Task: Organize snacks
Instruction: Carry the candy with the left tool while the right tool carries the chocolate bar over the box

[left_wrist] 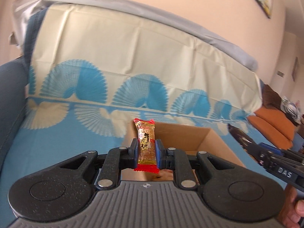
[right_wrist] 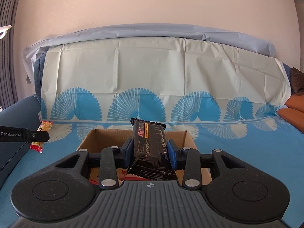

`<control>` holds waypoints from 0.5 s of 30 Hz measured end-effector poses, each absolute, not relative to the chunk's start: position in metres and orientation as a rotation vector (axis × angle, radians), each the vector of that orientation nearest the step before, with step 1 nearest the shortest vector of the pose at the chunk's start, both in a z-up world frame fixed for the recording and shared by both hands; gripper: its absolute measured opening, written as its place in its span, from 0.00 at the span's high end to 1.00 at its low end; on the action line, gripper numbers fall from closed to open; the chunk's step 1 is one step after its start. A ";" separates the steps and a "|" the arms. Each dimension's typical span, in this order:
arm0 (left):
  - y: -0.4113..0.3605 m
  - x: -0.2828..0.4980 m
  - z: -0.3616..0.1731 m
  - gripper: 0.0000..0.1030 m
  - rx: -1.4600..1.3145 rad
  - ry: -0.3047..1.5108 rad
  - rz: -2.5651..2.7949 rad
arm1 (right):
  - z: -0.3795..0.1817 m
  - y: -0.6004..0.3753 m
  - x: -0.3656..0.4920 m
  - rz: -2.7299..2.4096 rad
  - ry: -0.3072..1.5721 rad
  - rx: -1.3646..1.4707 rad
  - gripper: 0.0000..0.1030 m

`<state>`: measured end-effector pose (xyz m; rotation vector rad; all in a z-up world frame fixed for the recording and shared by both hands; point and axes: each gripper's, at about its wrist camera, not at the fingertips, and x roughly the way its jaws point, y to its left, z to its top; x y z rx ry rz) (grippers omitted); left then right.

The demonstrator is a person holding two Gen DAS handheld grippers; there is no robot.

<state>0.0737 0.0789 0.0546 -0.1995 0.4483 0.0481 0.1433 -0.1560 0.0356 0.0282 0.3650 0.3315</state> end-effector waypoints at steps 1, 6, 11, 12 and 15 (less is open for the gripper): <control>0.072 0.075 0.053 0.82 -0.193 0.445 0.026 | 0.035 -0.158 0.144 0.326 0.366 0.025 0.61; 0.046 0.081 0.047 0.82 -0.156 0.444 -0.045 | 0.032 -0.163 0.148 0.305 0.370 0.011 0.61; 0.034 0.084 0.043 0.82 -0.134 0.445 -0.085 | 0.031 -0.164 0.150 0.293 0.371 0.001 0.61; 0.032 0.084 0.042 0.82 -0.132 0.444 -0.091 | 0.030 -0.164 0.150 0.293 0.371 -0.001 0.61; 0.028 0.084 0.042 0.82 -0.126 0.439 -0.104 | 0.030 -0.163 0.150 0.294 0.371 -0.007 0.61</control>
